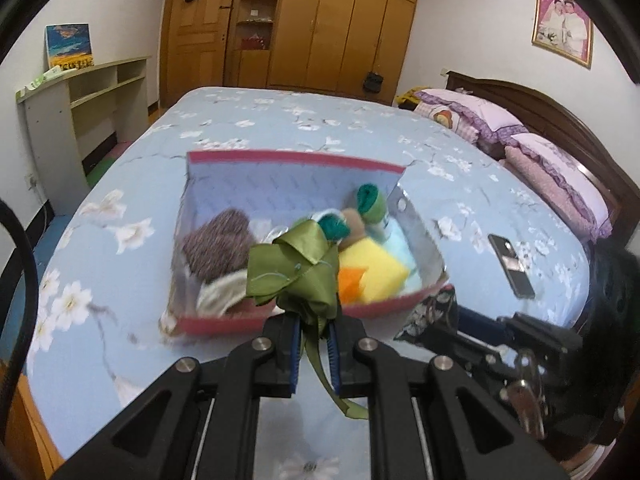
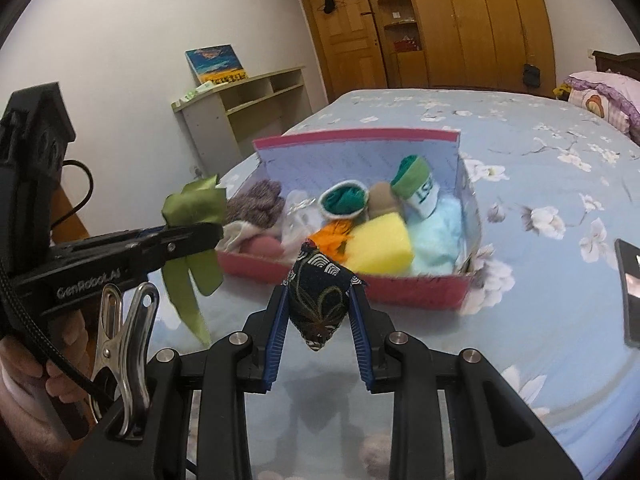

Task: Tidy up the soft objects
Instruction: 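Carry the ribbon bow and patterned pouch into the pink box with both tools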

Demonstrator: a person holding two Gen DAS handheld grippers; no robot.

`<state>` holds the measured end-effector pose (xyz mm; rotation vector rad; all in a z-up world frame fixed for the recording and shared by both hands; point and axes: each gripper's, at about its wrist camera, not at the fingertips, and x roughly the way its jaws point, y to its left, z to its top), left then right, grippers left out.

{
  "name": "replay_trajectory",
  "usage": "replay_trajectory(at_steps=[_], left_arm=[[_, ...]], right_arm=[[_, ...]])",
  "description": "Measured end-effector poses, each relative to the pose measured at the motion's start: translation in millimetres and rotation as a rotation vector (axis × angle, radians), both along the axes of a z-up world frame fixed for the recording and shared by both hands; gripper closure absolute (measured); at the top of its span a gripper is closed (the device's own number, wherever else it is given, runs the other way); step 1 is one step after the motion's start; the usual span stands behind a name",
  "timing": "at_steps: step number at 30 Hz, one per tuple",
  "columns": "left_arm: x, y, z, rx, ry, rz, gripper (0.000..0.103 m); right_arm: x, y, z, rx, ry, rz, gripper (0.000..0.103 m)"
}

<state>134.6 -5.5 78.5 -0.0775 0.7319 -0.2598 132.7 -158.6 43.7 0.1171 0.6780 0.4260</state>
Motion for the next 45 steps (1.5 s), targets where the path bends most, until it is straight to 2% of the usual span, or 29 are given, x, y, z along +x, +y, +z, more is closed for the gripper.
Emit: replay_trajectory(at_steps=[13, 26, 29, 36, 40, 45], left_arm=[[72.6, -21.4, -2.4, 0.010, 0.002, 0.007, 0.092], [131.6, -29.1, -42.6, 0.022, 0.049, 0.043, 0.090], [140.6, -26.5, -53.0, 0.013, 0.065, 0.081, 0.081], [147.6, -23.2, -63.7, 0.048, 0.065, 0.102, 0.070], [147.5, -27.6, -66.6, 0.088, 0.064, 0.101, 0.056], [147.8, -29.3, -68.0, 0.085, 0.063, 0.109, 0.052]], right_arm=[[33.5, -18.6, 14.0, -0.020, -0.036, -0.063, 0.072], [76.3, -26.1, -1.9, -0.037, -0.026, -0.114, 0.072], [86.6, -26.2, -11.6, -0.018, -0.008, -0.116, 0.072], [103.6, -27.7, -30.5, -0.017, 0.017, -0.131, 0.072], [107.2, -28.3, -34.3, -0.009, 0.008, -0.144, 0.072], [107.3, -28.1, -35.3, -0.014, -0.011, -0.149, 0.072]])
